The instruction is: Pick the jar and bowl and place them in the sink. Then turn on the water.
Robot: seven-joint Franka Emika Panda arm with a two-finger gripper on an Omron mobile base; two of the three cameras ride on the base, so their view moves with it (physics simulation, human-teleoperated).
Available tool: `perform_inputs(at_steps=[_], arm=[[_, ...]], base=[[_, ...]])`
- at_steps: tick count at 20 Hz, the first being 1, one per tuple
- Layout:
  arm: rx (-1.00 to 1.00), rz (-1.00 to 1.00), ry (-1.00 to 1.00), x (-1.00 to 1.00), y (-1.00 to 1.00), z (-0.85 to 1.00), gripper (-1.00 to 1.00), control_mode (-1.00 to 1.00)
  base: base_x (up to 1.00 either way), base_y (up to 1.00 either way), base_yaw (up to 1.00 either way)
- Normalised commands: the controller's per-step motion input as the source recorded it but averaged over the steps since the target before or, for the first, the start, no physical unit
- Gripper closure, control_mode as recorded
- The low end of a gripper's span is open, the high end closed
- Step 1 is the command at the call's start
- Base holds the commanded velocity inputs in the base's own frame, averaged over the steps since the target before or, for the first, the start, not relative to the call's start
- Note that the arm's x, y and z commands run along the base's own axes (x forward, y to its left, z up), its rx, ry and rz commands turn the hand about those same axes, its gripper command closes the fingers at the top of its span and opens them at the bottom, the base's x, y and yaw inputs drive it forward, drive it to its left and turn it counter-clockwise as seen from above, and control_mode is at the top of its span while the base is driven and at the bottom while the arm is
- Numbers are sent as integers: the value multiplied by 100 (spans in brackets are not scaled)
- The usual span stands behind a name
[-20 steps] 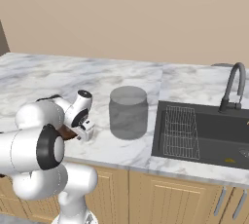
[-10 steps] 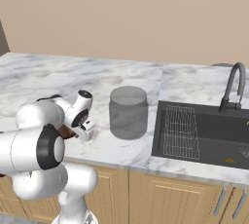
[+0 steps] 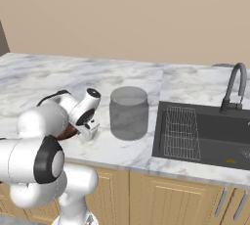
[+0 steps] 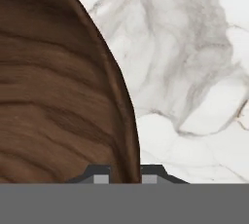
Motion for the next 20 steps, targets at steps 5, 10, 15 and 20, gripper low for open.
perform_inputs(at_steps=[5, 10, 15, 20], arm=[[0, -6, -1, -2, -2, 34, 100, -100], [0, -8, 0, -5, -5, 45, 100, -100], [1, -7, 0, -6, -17, 48, 100, -100], [2, -4, 0, -6, -10, 53, 100, -100]], base=[[0, 0, 0], [0, 0, 0], [0, 0, 0], [0, 0, 0]])
